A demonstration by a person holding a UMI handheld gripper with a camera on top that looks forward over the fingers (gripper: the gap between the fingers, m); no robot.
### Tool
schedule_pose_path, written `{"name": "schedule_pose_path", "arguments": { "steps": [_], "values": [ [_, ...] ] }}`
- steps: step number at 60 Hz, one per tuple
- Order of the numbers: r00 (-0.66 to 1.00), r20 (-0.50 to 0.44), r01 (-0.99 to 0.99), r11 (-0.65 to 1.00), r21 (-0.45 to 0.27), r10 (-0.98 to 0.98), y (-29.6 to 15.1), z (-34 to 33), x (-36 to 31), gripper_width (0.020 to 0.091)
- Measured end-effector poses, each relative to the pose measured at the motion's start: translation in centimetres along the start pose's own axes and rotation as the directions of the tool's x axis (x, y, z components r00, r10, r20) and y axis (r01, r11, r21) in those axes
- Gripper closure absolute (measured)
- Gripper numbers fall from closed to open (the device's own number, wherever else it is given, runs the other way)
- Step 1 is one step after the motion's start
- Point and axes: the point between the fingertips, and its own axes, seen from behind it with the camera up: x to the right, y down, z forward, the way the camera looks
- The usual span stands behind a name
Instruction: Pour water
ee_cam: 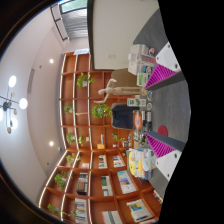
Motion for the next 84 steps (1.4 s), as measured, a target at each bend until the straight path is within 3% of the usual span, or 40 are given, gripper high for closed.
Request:
{"name": "schedule_pose_path", "arguments": {
  "steps": [10,17,25,46,52,54,57,62,64,65,75,84],
  "values": [
    [0.997,-0.052,0.051,0.996,-0.066,-0.055,2.5,-0.4,6.3,0.0223],
    [0.989,-0.129,0.067,0.995,-0.071,-0.076,5.4,2.9,16.3,0.0223],
    [0.978,-0.198,0.049,0.997,-0.058,-0.06,5.9,6.2,22.7,0.023],
    [0.986,-0.152,0.062,0.995,-0.079,-0.074,7.5,16.6,26.6,0.0258],
    [0.986,-0.144,0.076,0.995,-0.059,-0.084,7.4,18.0,26.6,0.039],
    [0.985,-0.148,0.08,0.995,-0.055,-0.088,7.3,18.2,26.8,0.0599],
    [0.987,-0.146,0.058,0.997,-0.046,-0.064,7.3,18.2,26.6,0.0622],
    [0.986,-0.157,0.049,0.998,-0.041,-0.055,7.1,17.9,26.6,0.0728],
    [0.986,-0.153,0.062,0.997,-0.039,-0.068,7.1,17.9,26.4,0.0713],
    [0.986,-0.148,0.071,0.997,-0.039,-0.076,6.9,18.1,26.5,0.0777],
    [0.98,-0.118,0.153,0.986,-0.064,-0.16,7.3,17.4,23.8,0.0778],
    [0.951,-0.065,0.298,0.951,-0.081,-0.303,7.2,16.1,17.2,0.0777]
  ]
}}
